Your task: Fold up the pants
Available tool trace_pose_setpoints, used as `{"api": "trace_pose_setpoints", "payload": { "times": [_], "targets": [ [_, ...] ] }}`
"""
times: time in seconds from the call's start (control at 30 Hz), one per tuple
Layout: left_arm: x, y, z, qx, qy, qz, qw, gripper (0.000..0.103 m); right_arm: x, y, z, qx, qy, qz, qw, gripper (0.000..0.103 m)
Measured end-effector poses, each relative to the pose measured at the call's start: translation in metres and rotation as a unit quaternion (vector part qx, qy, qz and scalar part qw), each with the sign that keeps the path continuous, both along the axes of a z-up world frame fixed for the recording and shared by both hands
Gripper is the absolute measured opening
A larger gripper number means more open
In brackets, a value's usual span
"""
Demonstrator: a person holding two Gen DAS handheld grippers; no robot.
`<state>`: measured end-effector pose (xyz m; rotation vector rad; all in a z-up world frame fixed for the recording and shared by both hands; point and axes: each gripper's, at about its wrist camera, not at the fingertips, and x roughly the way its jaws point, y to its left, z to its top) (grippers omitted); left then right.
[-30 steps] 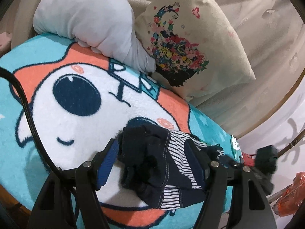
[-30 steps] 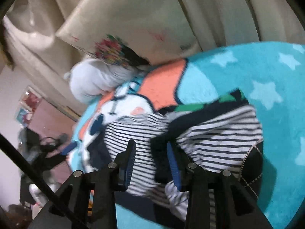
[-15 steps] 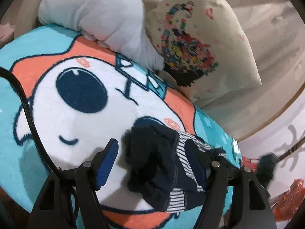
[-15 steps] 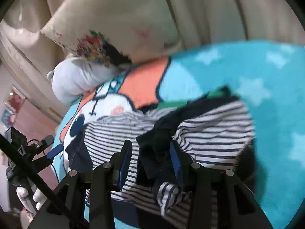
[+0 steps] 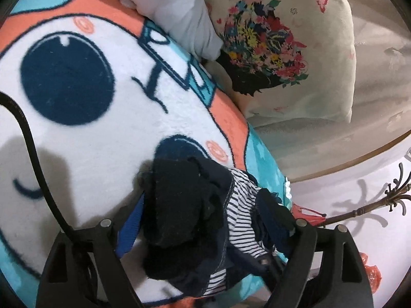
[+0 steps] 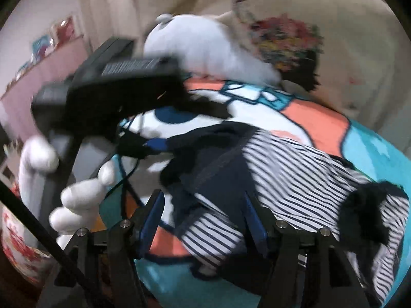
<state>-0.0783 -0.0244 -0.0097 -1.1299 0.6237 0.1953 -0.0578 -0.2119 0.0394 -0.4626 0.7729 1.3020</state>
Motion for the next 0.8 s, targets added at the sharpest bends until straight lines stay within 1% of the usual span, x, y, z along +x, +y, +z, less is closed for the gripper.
{"api": "trace_pose_setpoints", "payload": {
  "times": [0.03,0.07,0.1,0.13,0.17,0.2,0.23,0.27,0.33,0.43,0.47,0.6,0.67,0.73,0.8],
  "targets": [
    [0.003,-0.003,0.001,0.005,0.0,-0.009,0.9999,0.082,-0.003,0.005,-0.003,-0.004,-0.006,0.002,1.0,0.07],
    [0.005,-0.005,0.001,0.009,0.0,-0.014,0.9999,0.079,-0.006,0.009,-0.007,-0.008,-0.013,0.002,1.0,0.07],
    [0.006,-0.007,0.001,0.013,0.002,-0.019,0.9997,0.067,-0.008,0.011,-0.011,-0.01,-0.022,0.001,1.0,0.07],
    [0.008,-0.009,0.001,0.02,0.009,-0.024,0.9995,0.058,-0.011,0.013,-0.015,-0.011,-0.037,-0.001,0.999,0.07],
    [0.009,-0.01,0.0,0.022,0.015,-0.027,0.9993,0.039,-0.014,0.015,-0.019,-0.013,-0.053,-0.004,0.998,0.07],
    [0.009,-0.009,-0.001,0.02,0.019,-0.029,0.9992,0.034,-0.017,0.017,-0.021,-0.015,-0.07,-0.015,0.997,0.055],
    [0.008,-0.009,0.0,0.02,0.023,-0.023,0.9993,0.034,-0.018,0.017,-0.021,-0.016,-0.082,-0.026,0.996,0.037],
    [0.007,-0.011,0.003,0.024,0.024,-0.016,0.9993,0.033,-0.016,0.018,-0.019,-0.011,-0.078,-0.031,0.996,0.035],
    [0.005,-0.015,0.012,0.033,0.017,-0.012,0.9992,0.033,-0.003,0.009,-0.01,0.016,-0.034,-0.042,0.998,0.022],
    [0.017,-0.032,0.038,0.056,0.003,-0.021,0.9982,0.033,0.02,-0.013,0.006,0.062,0.024,-0.065,0.996,0.018],
    [0.023,-0.039,0.045,0.064,0.002,-0.029,0.9976,0.033,0.026,-0.02,0.01,0.074,0.035,-0.072,0.994,0.017],
    [0.065,-0.076,0.07,0.095,0.003,-0.075,0.9926,0.033,0.048,-0.06,0.027,0.121,0.061,-0.113,0.984,0.017],
    [0.093,-0.1,0.081,0.11,0.002,-0.106,0.9883,0.033,0.063,-0.086,0.032,0.142,0.077,-0.141,0.977,0.017],
    [0.119,-0.122,0.088,0.117,-0.001,-0.133,0.9841,0.037,0.081,-0.113,0.034,0.158,0.091,-0.171,0.968,0.017],
    [0.131,-0.136,0.092,0.12,-0.007,-0.151,0.9812,0.043,0.099,-0.138,0.032,0.161,0.099,-0.198,0.962,0.017]
  ]
}}
